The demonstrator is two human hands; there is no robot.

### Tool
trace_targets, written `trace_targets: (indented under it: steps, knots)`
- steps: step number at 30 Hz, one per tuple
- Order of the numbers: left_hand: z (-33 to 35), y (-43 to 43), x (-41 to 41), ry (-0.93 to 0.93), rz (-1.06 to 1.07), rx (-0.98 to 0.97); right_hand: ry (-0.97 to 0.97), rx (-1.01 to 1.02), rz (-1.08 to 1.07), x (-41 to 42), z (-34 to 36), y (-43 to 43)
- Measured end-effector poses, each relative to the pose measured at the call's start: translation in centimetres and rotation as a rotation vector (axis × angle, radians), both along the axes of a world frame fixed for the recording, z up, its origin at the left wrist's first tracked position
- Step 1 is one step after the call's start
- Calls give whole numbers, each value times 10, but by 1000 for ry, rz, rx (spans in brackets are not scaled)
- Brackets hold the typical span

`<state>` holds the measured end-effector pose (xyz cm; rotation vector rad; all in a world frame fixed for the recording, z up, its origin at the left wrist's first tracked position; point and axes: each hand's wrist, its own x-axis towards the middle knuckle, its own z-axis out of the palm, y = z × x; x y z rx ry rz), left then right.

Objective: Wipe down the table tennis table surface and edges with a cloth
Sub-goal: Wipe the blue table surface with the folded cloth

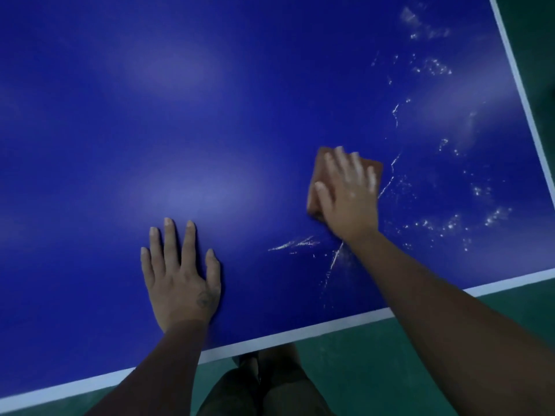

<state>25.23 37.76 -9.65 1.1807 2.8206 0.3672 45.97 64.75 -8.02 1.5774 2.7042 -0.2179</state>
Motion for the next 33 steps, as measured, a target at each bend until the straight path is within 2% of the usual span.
trace_targets:
  steps: [2, 4, 6, 9, 13, 15, 19, 21, 23, 26, 29, 31, 33]
  knots:
    - [2, 0, 1, -14, 5, -4, 11, -26, -249, 5, 1, -6]
    - [6, 1, 3, -29, 10, -5, 33, -20, -380, -9, 3, -29]
    - [9, 2, 3, -46, 12, -2, 24, 14, -313, -27, 2, -62]
    - [7, 1, 1, -45, 7, -1, 0, 8, 13, -43, -6, -107]
    - [6, 1, 2, -44, 11, -2, 58, -25, 273, -28, -8, -95]
    - [6, 2, 3, -49, 12, -7, 34, -23, 205, -11, -5, -71]
    - [7, 1, 3, -43, 7, 6, 16, -28, -268, 24, -1, -62]
    - [7, 1, 3, -28, 0, 8, 31, -34, -355, 22, -1, -83]
    - [8, 0, 3, -20, -3, 6, 19, -8, -271, 16, -2, -115]
    - [10, -1, 3, -42, -2, -2, 21, 6, -29, 24, -7, -164]
    - [8, 0, 3, -48, -1, 2, 10, -23, 116, 54, -9, -174]
    - [7, -1, 3, -47, -4, -9, -7, -33, 95, 71, -6, -163]
    - [8, -1, 3, -48, -5, -15, -14, -30, -55, 71, -4, -148]
